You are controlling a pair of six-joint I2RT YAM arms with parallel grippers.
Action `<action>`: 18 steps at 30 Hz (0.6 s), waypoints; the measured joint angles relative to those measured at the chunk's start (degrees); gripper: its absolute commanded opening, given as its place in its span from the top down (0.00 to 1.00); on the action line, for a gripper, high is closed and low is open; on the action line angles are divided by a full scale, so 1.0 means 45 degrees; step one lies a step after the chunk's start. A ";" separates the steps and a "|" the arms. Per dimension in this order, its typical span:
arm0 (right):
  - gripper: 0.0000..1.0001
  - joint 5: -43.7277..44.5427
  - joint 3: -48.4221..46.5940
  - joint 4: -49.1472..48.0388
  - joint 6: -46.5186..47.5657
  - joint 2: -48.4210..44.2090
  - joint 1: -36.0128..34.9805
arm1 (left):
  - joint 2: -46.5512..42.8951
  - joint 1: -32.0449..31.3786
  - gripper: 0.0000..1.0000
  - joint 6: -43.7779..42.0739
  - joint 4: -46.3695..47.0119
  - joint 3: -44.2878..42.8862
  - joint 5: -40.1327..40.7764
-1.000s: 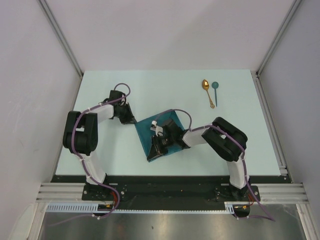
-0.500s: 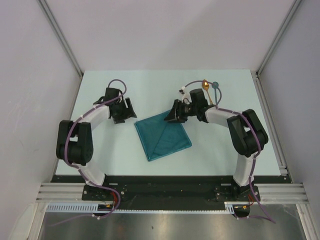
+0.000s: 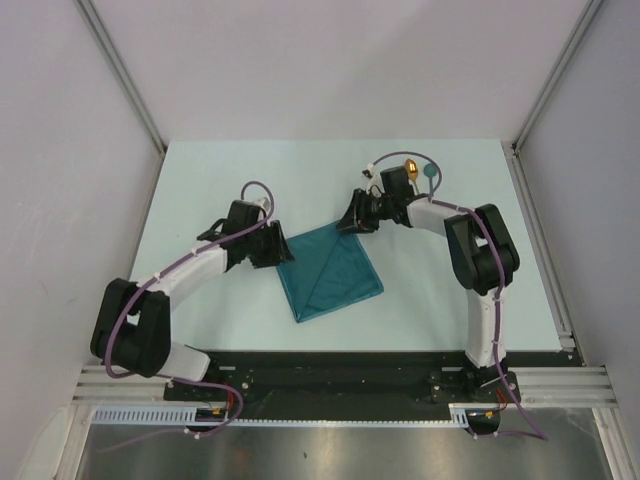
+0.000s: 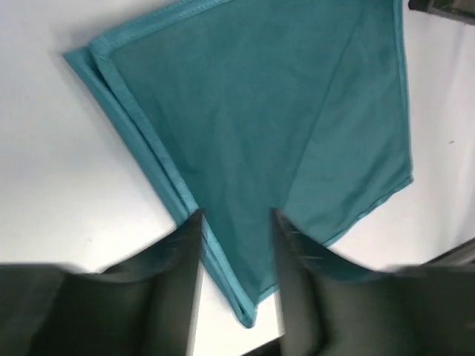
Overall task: Fold the napkin into a case and place the utensils inside
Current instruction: Turn over the top corner of the square folded napkin at the center of the board.
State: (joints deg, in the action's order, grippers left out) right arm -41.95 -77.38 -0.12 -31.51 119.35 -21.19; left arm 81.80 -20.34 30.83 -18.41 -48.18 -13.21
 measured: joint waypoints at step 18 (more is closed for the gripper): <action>0.32 0.8976 -0.2783 0.6747 0.3361 -0.1394 -0.8364 | -0.1617 0.5455 0.44 0.2161 -0.0695 -0.0651 0.0355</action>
State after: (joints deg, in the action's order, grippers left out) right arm -1.56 -89.91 30.24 -16.38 113.08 -58.83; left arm 74.52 4.21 40.56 -21.54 -51.11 -11.62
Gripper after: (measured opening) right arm 0.695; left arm 0.560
